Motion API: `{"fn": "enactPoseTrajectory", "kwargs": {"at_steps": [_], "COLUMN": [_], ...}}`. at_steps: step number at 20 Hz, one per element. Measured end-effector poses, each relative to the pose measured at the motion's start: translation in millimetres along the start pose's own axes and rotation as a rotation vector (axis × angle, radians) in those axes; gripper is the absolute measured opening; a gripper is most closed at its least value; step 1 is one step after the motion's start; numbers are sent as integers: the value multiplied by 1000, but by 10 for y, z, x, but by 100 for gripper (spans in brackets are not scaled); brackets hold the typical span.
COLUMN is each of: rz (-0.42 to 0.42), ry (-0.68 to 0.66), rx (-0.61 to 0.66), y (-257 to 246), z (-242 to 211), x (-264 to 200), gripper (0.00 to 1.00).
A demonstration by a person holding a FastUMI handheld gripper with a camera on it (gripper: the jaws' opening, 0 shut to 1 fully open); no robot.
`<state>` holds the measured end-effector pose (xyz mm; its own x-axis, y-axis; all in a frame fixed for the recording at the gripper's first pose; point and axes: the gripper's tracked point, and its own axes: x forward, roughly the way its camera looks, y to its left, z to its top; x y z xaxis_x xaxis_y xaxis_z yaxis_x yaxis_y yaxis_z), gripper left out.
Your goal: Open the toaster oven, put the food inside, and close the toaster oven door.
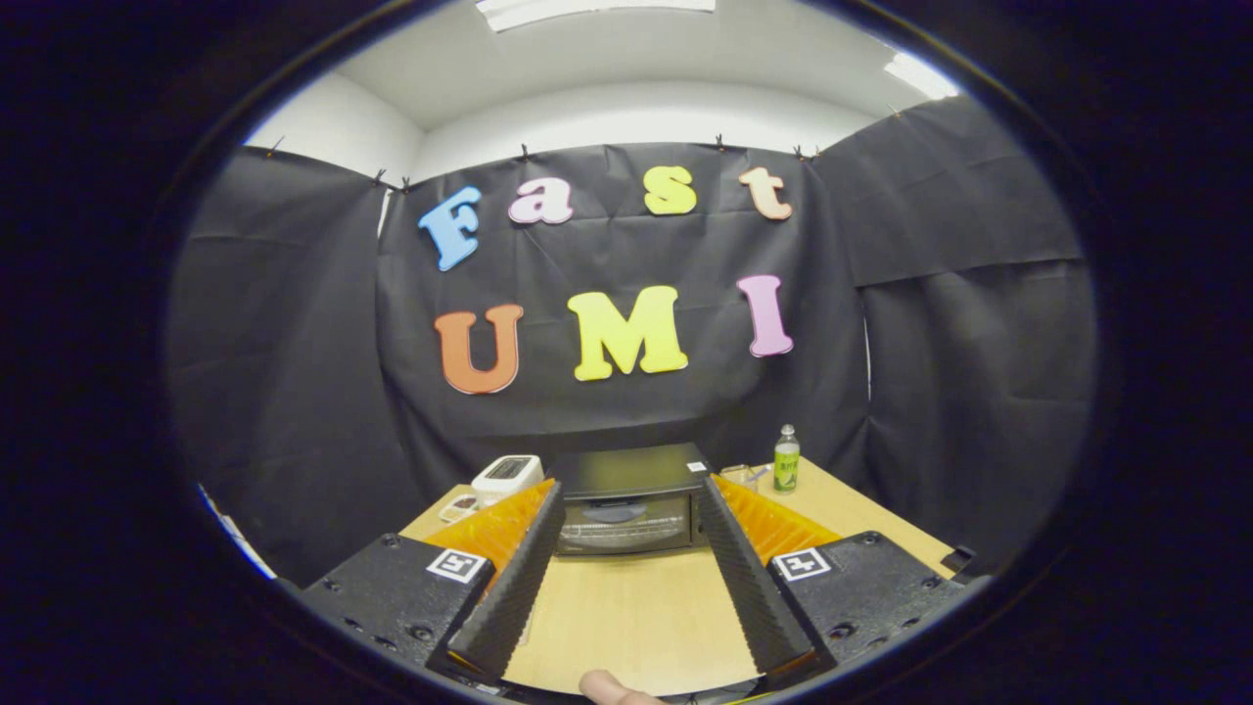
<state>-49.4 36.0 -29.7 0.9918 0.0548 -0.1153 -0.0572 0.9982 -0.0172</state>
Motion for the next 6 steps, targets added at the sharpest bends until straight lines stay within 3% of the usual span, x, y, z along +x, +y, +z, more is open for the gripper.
{"fn": "enactPoseTrajectory", "kwargs": {"at_steps": [6], "rz": [18], "ry": [4], "rx": [-20], "y": [83], "z": [-12], "x": [-6], "gripper": [91]}}
